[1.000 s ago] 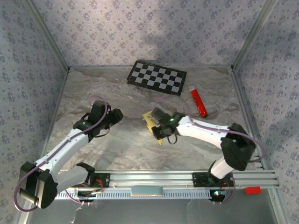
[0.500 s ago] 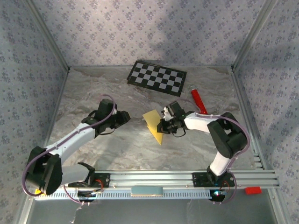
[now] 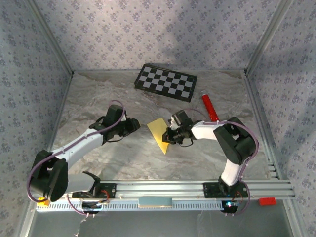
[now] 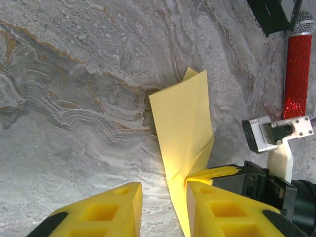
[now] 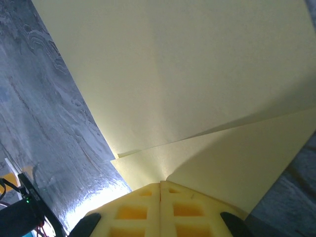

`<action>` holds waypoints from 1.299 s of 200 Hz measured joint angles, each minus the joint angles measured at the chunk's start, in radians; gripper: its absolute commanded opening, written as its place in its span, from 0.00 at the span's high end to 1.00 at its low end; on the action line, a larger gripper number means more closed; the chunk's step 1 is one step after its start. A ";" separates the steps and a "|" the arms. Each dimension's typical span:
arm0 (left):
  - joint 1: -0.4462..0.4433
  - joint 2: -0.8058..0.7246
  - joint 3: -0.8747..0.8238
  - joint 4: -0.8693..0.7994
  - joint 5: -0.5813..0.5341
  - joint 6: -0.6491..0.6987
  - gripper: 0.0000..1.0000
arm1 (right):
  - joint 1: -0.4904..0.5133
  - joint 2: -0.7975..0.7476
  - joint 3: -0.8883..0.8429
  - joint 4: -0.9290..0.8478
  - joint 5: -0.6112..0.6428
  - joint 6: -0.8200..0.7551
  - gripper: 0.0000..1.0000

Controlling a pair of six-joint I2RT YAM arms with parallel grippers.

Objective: Fold a paper plane with a square sheet of paper (pick it up from the middle)
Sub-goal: Rotate the paper at the center of the table.

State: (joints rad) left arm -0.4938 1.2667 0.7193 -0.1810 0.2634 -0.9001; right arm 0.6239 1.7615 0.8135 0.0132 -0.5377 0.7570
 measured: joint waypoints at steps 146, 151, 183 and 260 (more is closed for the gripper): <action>-0.105 0.311 0.091 0.205 0.130 -0.108 0.85 | 0.102 -0.031 -0.053 0.105 0.113 0.354 0.95; -0.110 0.326 0.099 0.211 0.133 -0.112 0.86 | 0.105 -0.034 -0.058 0.114 0.117 0.367 0.95; -0.129 0.404 0.133 0.233 0.138 -0.122 0.87 | 0.122 -0.045 -0.079 0.147 0.142 0.434 0.95; -0.155 0.540 0.152 0.253 0.148 -0.123 0.93 | 0.135 -0.054 -0.103 0.187 0.159 0.504 0.91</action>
State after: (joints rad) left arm -0.6491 1.8069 0.8711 0.0719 0.4118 -1.0233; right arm 0.7586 1.7073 0.7109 0.2001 -0.3790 1.2610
